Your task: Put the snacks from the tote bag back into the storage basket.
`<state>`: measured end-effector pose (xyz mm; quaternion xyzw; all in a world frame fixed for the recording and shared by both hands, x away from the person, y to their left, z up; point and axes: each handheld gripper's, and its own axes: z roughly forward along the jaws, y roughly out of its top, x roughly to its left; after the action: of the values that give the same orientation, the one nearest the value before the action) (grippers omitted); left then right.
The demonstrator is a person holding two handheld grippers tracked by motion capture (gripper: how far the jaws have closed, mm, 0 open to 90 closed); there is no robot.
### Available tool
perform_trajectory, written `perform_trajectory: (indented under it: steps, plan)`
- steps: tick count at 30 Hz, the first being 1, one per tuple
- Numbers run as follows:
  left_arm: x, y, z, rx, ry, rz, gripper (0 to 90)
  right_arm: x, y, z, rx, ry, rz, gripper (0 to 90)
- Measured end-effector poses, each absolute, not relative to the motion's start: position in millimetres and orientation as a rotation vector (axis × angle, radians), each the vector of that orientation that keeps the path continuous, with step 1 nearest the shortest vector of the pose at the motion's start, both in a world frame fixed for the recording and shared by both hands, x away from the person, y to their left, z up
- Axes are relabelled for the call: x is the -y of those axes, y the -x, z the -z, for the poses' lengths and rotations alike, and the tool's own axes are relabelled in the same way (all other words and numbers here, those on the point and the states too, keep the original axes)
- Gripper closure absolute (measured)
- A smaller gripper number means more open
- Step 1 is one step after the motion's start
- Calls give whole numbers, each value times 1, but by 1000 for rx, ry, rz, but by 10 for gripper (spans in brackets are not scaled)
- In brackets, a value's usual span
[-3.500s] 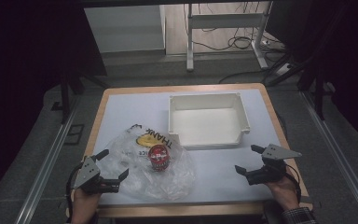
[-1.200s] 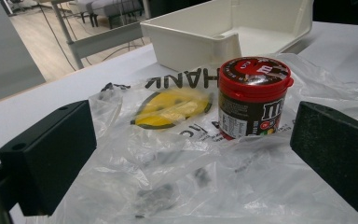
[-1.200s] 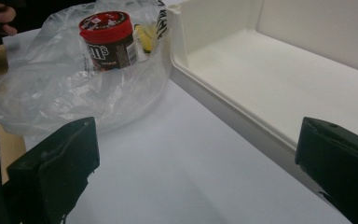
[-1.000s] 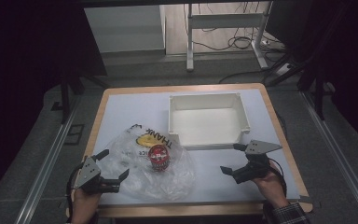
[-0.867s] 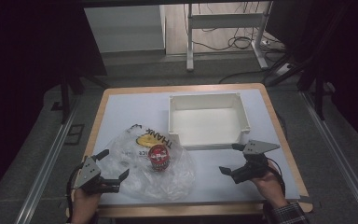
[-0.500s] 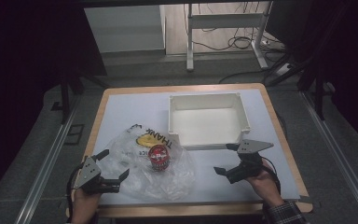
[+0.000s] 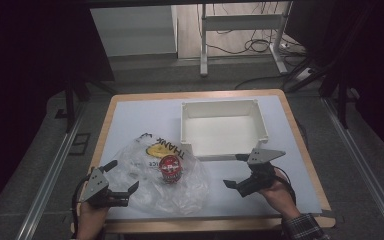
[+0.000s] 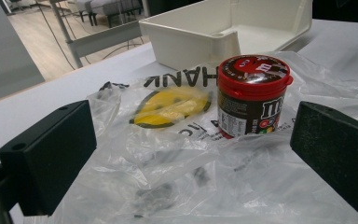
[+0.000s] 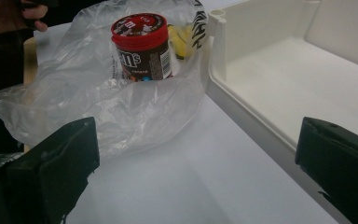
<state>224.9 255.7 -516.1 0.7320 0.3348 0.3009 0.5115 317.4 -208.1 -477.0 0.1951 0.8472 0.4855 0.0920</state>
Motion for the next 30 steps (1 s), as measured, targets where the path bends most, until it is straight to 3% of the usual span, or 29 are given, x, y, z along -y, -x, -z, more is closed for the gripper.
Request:
perform_trajectory:
  steps: [30]
  plan:
    - [-256,-225,516,-804,-1764,-724,1,179,-322,482,-2580,-541,-1352,8]
